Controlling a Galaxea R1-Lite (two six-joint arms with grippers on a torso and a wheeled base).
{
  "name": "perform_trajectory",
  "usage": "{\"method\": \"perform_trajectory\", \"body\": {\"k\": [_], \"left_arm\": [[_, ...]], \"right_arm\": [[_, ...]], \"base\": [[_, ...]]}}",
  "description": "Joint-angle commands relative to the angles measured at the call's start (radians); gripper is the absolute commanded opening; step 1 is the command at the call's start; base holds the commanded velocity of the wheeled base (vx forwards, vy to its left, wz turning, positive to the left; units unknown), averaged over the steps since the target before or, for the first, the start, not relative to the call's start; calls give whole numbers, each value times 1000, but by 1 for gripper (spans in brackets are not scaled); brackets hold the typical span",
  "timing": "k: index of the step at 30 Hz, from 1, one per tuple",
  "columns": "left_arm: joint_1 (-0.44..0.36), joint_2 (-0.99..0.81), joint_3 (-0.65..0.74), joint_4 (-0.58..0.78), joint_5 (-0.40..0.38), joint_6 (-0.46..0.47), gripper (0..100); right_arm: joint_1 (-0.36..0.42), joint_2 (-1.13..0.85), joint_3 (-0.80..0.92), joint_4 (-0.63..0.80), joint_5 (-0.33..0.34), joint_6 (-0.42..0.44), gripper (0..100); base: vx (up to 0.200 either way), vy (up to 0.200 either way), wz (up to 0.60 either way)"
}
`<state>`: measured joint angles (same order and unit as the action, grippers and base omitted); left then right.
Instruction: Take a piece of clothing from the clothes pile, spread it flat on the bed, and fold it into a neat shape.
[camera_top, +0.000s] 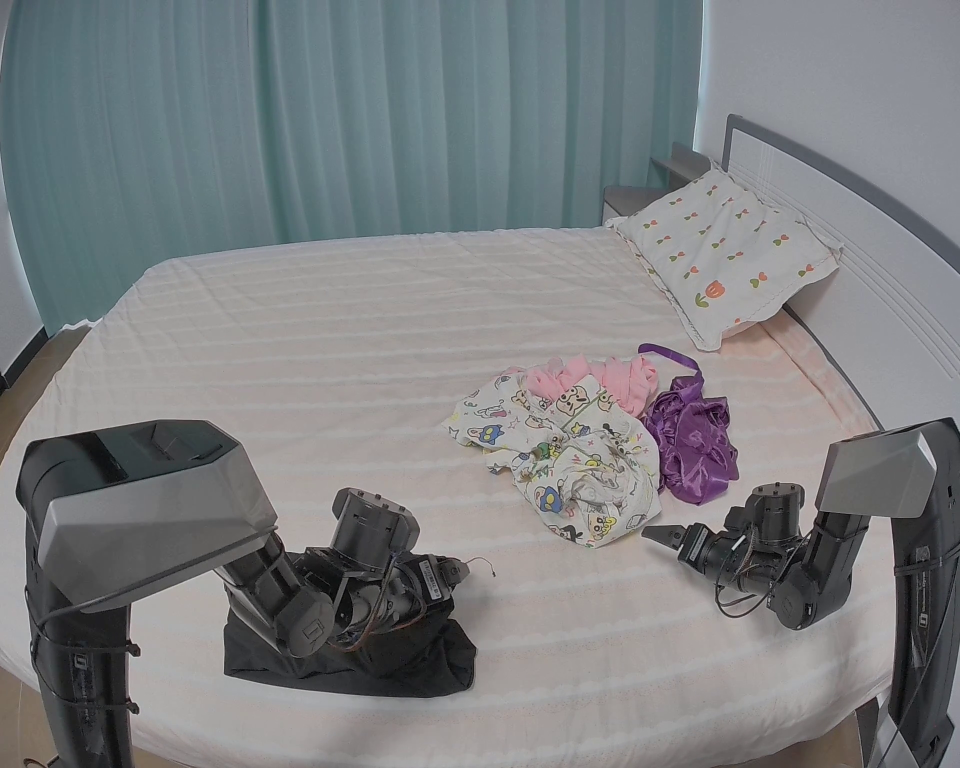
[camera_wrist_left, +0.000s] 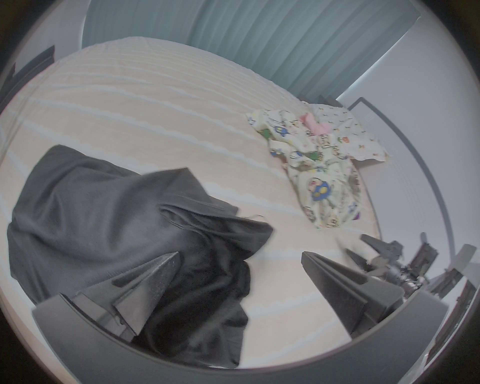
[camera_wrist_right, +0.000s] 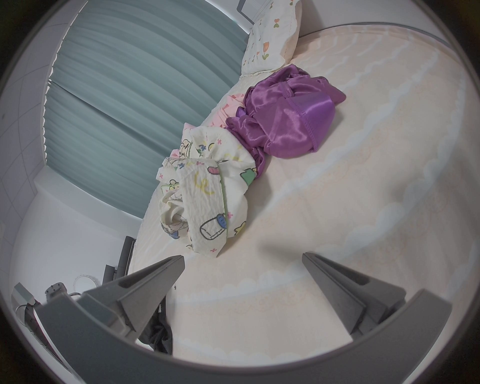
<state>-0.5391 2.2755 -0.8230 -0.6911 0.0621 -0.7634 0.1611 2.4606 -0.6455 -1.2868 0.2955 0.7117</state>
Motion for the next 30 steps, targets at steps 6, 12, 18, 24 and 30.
{"method": "perform_trajectory", "body": {"k": [6, 12, 18, 24, 30], "left_arm": [[-15, -103, 116, -146, -24, -103, 100], [5, -114, 220, -168, -27, -108, 100], [4, -139, 294, -177, -27, -224, 100], [38, -168, 311, -179, -28, -231, 100], [51, -183, 317, -169, -25, -235, 100]], "right_arm": [[14, 1, 7, -2, 1, 0, 100], [15, 9, 15, -16, -3, 0, 100], [21, 17, 23, -40, -4, -1, 100], [21, 21, 27, -51, -4, -1, 100], [23, 21, 29, -51, -4, 0, 100]], "base": [[0, 0, 0], [-33, 0, 0], [-167, 0, 0], [0, 0, 0], [0, 0, 0]]}}
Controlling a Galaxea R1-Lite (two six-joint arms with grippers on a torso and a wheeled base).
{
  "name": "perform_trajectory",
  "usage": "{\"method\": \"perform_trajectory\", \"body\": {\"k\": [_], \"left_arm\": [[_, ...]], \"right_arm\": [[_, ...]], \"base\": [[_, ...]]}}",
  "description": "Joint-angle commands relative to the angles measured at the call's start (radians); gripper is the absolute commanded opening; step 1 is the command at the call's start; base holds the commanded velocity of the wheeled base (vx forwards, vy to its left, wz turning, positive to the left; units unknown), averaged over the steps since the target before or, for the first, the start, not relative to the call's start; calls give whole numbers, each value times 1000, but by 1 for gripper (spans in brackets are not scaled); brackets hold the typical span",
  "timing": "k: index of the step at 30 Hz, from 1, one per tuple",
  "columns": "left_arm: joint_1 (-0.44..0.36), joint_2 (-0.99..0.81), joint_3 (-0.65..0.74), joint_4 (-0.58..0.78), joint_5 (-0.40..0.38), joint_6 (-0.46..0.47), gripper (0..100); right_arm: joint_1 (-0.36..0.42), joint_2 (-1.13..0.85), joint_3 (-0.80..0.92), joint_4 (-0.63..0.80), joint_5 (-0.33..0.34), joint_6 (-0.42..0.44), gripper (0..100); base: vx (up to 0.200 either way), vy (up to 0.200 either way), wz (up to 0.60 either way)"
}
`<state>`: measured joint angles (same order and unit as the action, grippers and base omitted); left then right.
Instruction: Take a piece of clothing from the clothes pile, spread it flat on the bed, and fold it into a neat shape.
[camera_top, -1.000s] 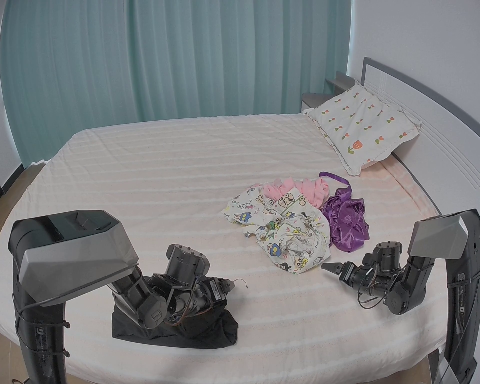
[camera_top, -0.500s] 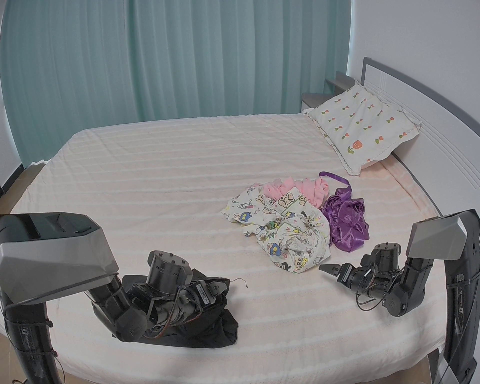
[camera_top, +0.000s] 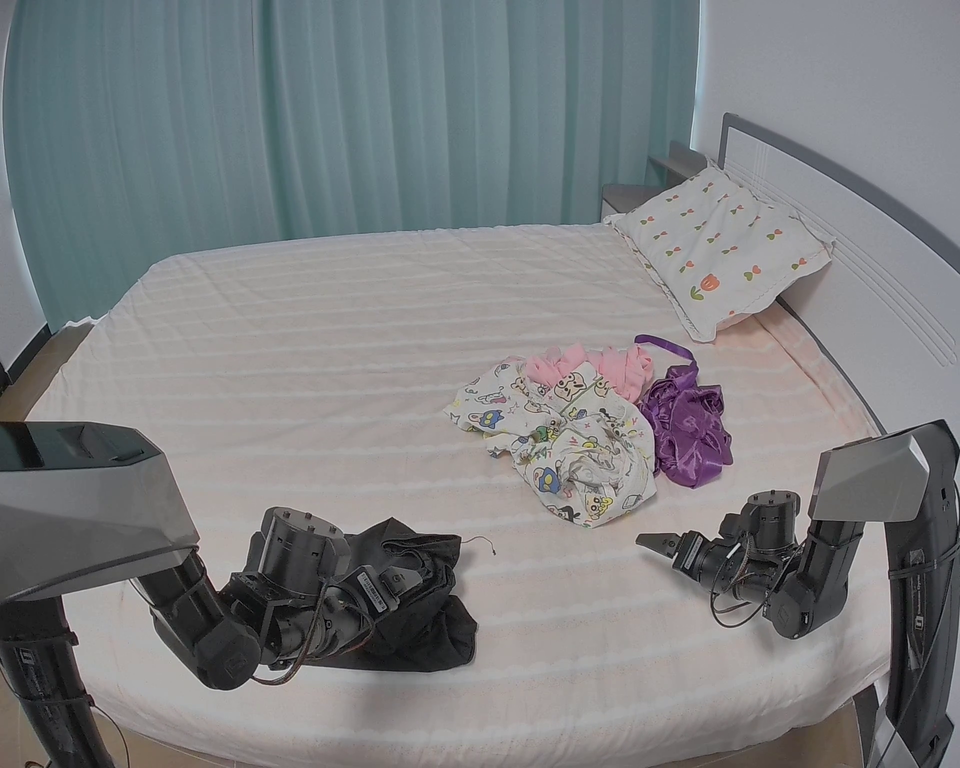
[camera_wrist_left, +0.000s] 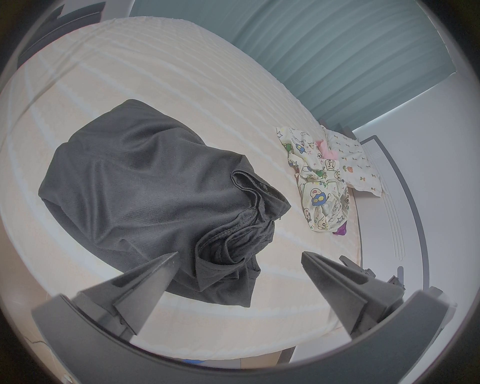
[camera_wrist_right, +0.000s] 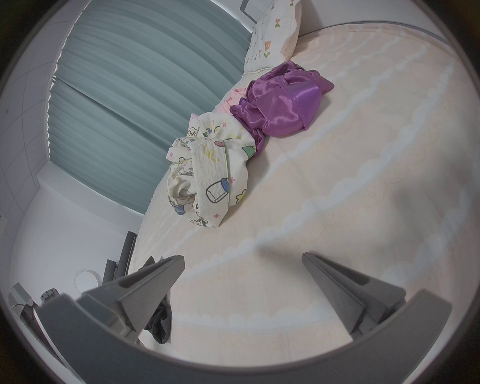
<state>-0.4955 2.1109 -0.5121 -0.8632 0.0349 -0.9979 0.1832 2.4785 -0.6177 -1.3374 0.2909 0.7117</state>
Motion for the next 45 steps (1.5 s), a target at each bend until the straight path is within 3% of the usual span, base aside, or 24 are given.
{"method": "perform_trajectory", "body": {"k": [1, 10, 18, 26, 31, 39, 45], "left_arm": [[8, -19, 6, 3, 2, -1, 100], [80, -23, 35, -5, -3, -1, 100], [176, -54, 35, 0, -101, 1, 100], [236, -45, 18, 1, -133, 2, 100], [282, -43, 15, -4, -174, 4, 100], [356, -43, 6, -7, -268, 7, 100], [384, -26, -8, -8, -280, 13, 100]], "right_arm": [[2, 3, 1, 0, 1, 0, 100], [1, 0, -1, -2, -2, -1, 100], [9, -52, 3, 0, -2, -1, 100], [105, -155, 72, -20, -7, -12, 100], [170, -165, 85, -22, -53, -18, 100], [256, -153, 52, -20, -75, -17, 100], [303, -116, -50, 4, -78, -20, 100]], "base": [[0, 0, 0], [0, 111, 0], [0, 200, 0], [0, 200, 0], [0, 200, 0], [0, 200, 0], [0, 200, 0]]}}
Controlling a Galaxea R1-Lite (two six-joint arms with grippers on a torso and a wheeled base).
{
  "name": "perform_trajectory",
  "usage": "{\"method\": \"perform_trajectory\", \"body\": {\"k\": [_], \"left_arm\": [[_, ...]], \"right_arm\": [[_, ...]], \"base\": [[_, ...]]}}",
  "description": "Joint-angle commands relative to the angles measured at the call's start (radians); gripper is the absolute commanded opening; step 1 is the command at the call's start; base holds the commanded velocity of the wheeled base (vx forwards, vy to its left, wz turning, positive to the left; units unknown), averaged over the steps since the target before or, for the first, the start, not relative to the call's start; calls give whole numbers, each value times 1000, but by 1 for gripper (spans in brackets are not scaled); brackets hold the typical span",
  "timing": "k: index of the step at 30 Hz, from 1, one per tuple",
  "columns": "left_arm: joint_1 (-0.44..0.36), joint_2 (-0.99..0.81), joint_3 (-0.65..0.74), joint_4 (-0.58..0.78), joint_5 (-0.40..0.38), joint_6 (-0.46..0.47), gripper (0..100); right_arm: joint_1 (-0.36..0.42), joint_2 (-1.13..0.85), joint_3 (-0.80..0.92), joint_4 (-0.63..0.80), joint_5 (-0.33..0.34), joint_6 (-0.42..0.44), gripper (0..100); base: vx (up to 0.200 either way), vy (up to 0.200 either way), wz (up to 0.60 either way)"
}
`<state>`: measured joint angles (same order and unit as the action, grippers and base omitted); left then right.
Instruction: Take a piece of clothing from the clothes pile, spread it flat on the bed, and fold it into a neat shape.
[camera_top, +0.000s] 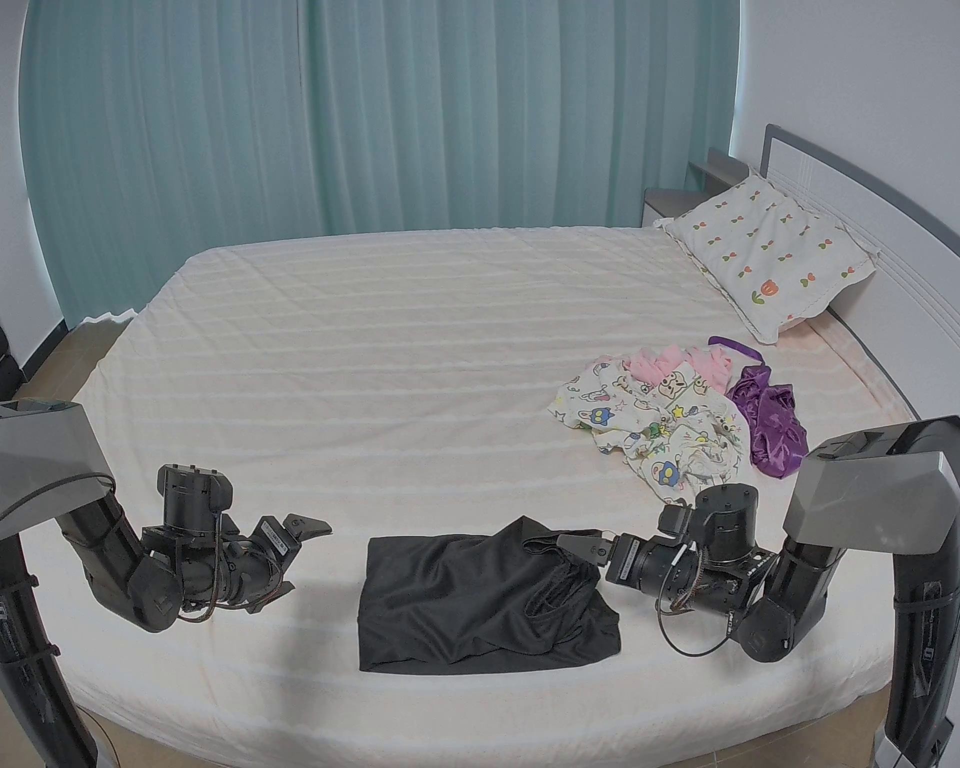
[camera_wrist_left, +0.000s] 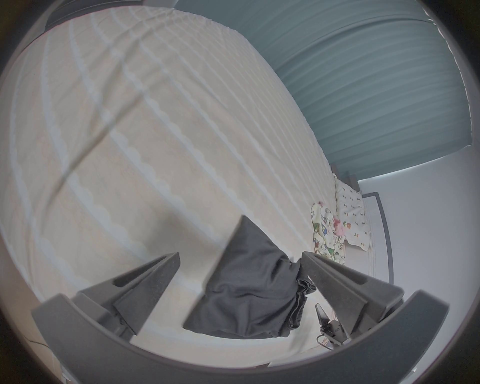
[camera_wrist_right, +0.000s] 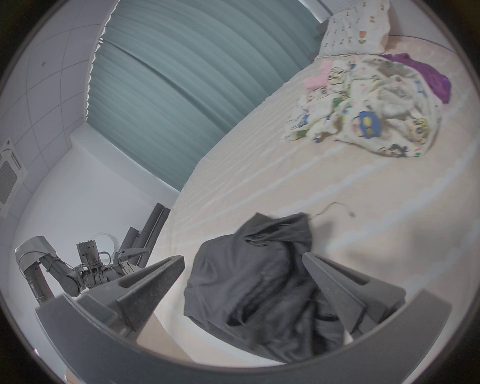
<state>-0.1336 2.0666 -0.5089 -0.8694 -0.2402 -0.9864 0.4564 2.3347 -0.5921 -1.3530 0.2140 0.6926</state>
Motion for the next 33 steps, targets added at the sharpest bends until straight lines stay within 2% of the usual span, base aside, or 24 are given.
{"method": "perform_trajectory", "body": {"k": [1, 5, 13, 19, 20, 24, 33], "left_arm": [[26, 23, -14, -2, -5, 2, 100], [34, 33, -23, -2, -5, 2, 100], [31, 61, -23, -11, -5, 3, 100], [31, 70, -22, -23, -4, 3, 100], [31, 70, -23, -23, -4, 5, 100], [31, 72, -23, -23, -4, 8, 100], [31, 75, -23, -23, -4, 8, 100]], "right_arm": [[39, 37, -97, 35, -4, -1, 100], [70, 77, -176, 74, -7, 1, 100], [58, 170, -290, 170, -22, -1, 100], [7, 199, -330, 213, -48, -1, 100], [-25, 204, -348, 229, -50, -1, 100], [-68, 207, -397, 270, -81, -1, 100], [-136, 184, -362, 261, -93, 4, 100]], "base": [[0, 200, 0], [0, 200, 0], [0, 0, 0], [0, 0, 0], [0, 0, 0], [0, 0, 0], [0, 0, 0]]}}
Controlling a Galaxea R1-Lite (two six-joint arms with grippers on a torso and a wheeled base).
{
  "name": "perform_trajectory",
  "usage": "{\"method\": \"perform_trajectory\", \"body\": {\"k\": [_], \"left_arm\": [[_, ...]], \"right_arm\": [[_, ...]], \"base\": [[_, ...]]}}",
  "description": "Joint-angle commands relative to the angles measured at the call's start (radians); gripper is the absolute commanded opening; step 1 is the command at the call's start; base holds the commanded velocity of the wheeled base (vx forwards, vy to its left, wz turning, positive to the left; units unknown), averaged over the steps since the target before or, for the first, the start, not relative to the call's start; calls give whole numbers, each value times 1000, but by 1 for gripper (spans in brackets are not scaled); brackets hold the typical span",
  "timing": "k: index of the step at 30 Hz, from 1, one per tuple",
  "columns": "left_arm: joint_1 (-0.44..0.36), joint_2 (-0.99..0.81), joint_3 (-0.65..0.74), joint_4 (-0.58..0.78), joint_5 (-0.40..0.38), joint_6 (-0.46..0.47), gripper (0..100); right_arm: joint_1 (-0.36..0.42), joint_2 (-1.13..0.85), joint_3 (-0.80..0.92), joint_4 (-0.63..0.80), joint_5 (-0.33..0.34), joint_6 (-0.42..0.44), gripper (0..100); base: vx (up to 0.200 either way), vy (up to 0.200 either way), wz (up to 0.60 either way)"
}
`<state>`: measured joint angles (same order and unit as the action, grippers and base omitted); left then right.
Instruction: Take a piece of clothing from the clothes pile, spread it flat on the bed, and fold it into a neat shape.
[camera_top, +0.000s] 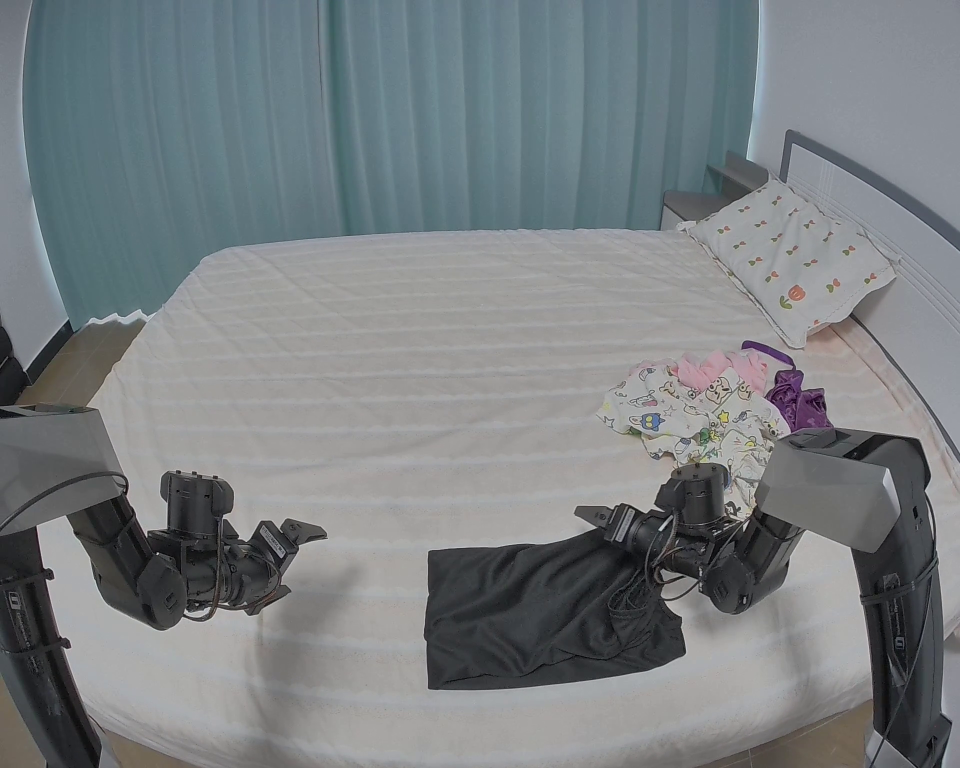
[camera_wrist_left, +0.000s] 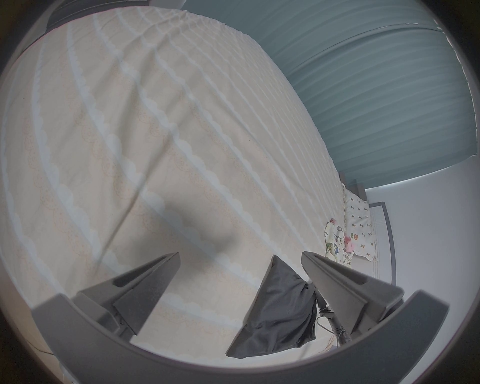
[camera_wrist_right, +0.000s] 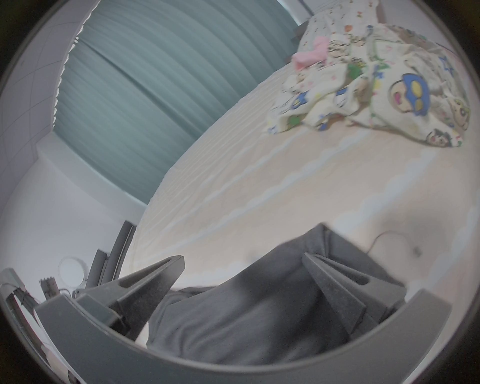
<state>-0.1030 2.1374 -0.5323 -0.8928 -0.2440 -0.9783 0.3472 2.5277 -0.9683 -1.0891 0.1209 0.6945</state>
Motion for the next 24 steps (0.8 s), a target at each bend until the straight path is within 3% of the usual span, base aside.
{"method": "perform_trajectory", "body": {"k": [1, 13, 17, 24], "left_arm": [[0, 4, 0, -2, 0, 0, 100], [-1, 4, 0, 0, 0, 0, 100], [-3, 4, 0, -2, 0, 1, 100], [-4, 6, 0, -2, 0, 1, 100]], "right_arm": [[-28, -9, 14, -3, 0, 2, 100], [-114, -147, 129, -14, -27, -4, 100], [-102, -182, 230, -60, -10, -7, 100], [-44, -145, 336, -163, -7, -141, 100]], "base": [[0, 0, 0], [0, 0, 0], [0, 0, 0], [0, 0, 0]]}}
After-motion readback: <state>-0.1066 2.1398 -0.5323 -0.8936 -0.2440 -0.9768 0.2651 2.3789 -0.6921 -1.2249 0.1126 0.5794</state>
